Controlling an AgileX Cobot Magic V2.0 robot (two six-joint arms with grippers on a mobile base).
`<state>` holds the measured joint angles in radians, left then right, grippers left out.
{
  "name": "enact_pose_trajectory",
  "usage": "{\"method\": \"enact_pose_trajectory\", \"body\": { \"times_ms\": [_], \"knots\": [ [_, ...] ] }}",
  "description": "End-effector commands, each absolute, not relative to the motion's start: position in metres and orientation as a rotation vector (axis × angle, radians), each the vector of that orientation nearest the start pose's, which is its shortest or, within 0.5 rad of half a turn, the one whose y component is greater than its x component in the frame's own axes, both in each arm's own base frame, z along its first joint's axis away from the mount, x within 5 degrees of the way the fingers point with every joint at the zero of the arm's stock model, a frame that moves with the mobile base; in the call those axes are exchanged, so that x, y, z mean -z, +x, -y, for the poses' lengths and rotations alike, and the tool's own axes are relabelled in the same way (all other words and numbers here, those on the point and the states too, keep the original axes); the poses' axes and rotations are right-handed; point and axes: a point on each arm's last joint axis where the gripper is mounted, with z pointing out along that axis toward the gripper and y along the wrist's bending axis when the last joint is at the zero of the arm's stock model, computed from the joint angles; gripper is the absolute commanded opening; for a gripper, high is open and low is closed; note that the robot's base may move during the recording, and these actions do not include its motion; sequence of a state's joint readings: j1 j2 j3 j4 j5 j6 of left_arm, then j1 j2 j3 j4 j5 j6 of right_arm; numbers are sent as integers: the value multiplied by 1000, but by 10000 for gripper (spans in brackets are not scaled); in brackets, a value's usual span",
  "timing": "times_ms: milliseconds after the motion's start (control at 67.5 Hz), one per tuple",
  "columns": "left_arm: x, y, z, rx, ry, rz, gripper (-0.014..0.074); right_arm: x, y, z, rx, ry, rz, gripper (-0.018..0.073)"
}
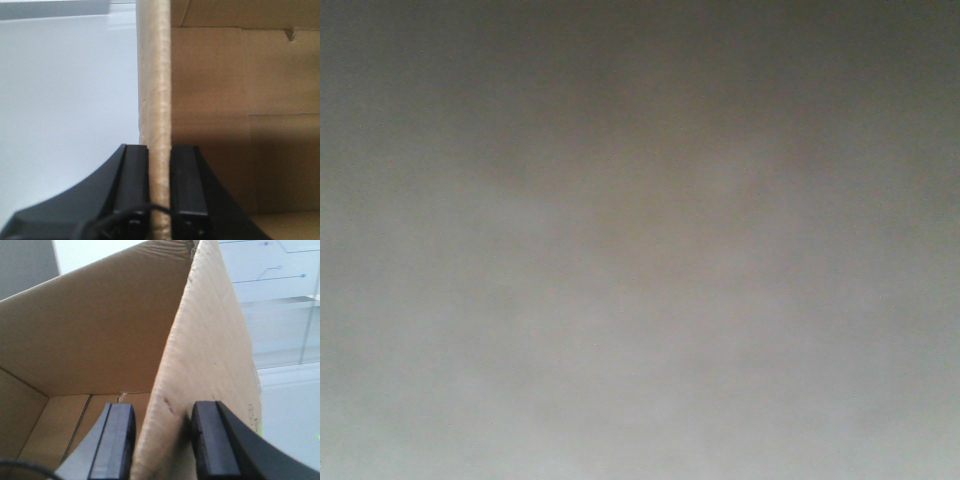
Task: Grab box from left shelf to table start
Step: 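Hold the box with both grippers while the base drives to the table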
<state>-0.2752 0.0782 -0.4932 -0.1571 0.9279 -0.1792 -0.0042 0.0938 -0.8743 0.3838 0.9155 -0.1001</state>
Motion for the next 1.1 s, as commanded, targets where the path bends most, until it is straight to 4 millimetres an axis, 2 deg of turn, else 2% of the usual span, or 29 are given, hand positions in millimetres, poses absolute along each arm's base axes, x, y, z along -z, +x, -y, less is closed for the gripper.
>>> {"method": "enact_pose_trajectory", "body": {
  "times_ms": [0, 1082],
  "knots": [
    [-291, 10, 14, 459, 99, -2021, -92, -405, -49, -28, -379, -111, -1507, 58],
    [-291, 10, 14, 460, 101, -2023, -92, -405, -48, -28, -378, -111, -1509, 58]
  ]
}}
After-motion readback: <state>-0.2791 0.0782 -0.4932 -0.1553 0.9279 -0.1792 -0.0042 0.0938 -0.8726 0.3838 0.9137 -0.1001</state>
